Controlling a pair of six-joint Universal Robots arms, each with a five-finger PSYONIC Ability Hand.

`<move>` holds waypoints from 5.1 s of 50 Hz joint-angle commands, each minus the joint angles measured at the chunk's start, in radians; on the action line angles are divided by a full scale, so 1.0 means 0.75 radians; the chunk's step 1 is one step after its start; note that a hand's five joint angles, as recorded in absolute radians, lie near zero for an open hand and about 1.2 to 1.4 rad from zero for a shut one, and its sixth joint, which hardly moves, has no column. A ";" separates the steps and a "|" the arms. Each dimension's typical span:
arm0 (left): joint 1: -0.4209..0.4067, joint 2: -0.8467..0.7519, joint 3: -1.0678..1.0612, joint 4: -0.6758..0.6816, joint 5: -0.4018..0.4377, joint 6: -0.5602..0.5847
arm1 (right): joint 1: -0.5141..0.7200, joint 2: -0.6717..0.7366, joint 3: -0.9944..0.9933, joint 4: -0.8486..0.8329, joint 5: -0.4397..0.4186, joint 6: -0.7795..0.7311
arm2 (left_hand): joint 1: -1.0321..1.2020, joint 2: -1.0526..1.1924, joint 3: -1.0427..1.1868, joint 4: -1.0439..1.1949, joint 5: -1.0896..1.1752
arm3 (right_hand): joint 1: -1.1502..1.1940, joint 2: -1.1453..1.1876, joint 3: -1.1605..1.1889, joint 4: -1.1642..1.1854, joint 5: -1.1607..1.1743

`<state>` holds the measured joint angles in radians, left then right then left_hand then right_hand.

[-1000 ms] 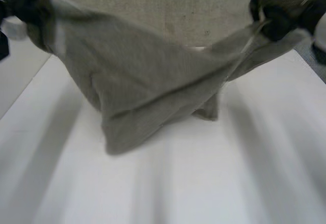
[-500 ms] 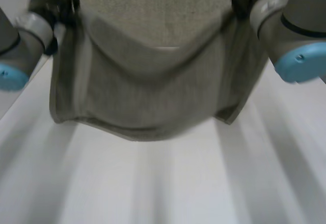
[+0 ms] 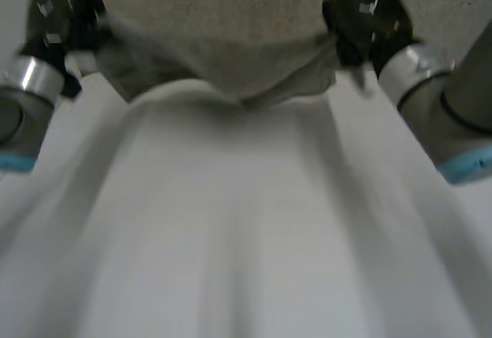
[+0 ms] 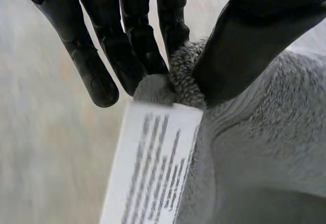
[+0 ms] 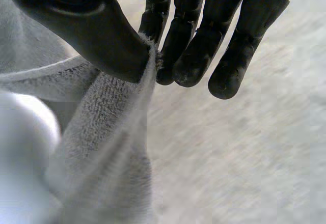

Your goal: Fold the towel.

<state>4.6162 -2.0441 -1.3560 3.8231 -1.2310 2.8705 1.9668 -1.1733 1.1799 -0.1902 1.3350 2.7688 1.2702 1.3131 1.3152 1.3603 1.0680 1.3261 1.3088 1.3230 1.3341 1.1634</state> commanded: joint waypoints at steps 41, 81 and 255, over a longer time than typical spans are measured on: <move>0.206 0.120 -0.765 -0.197 0.439 1.159 | -0.043 0.006 0.644 0.006 -0.046 -0.180 | -1.260 -1.318 -1.320 -1.381 -1.224 | 0.094 0.117 0.098 0.083 0.078; 0.302 0.836 -0.448 -0.614 0.357 0.552 | -0.117 -0.481 -0.022 0.719 0.116 -0.178 | 0.168 0.111 0.108 0.048 0.205 | 0.094 0.117 0.098 0.083 0.078; 0.061 -0.392 0.254 -0.555 0.009 0.486 | -0.268 0.586 -0.532 0.470 0.181 -0.260 | 0.168 0.111 0.108 0.048 0.205 | 0.094 0.117 0.098 0.083 0.078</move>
<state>4.6858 -2.2424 -1.2813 3.4088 -1.1720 3.2366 1.7484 -0.8511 0.9084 0.1649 1.4610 2.5740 1.2797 1.3465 1.3399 1.3607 1.1253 1.3323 1.3267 1.3366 1.3376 1.1648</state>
